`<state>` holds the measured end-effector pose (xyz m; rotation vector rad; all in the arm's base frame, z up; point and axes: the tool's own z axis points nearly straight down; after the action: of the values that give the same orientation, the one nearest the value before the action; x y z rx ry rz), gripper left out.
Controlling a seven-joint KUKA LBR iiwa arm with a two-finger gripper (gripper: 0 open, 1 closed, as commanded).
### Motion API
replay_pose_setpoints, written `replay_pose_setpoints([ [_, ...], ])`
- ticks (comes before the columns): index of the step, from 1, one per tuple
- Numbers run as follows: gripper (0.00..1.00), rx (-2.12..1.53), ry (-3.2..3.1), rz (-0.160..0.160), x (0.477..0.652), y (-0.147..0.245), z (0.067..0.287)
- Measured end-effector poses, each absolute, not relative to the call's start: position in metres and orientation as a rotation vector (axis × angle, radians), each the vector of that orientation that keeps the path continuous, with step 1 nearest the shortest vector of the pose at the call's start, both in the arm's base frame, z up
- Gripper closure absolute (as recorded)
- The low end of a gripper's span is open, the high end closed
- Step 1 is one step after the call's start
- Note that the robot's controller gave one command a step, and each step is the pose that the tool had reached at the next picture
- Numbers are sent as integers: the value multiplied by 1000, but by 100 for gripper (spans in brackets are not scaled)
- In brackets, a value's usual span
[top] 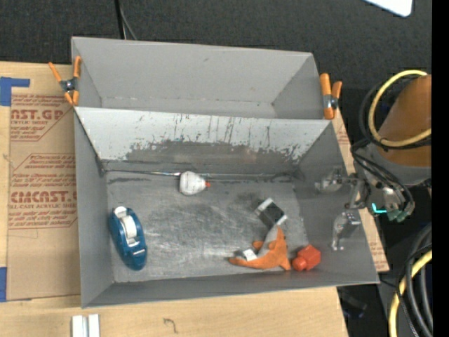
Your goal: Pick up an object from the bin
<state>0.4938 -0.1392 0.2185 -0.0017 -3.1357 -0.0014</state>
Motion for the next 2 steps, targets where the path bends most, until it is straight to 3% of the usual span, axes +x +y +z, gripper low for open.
replay_pose_setpoints([
  [1, 0, 1, -3143, 1, 496, -139, 222],
  [2, 0, -91, -3149, 2, 513, -118, 173],
])
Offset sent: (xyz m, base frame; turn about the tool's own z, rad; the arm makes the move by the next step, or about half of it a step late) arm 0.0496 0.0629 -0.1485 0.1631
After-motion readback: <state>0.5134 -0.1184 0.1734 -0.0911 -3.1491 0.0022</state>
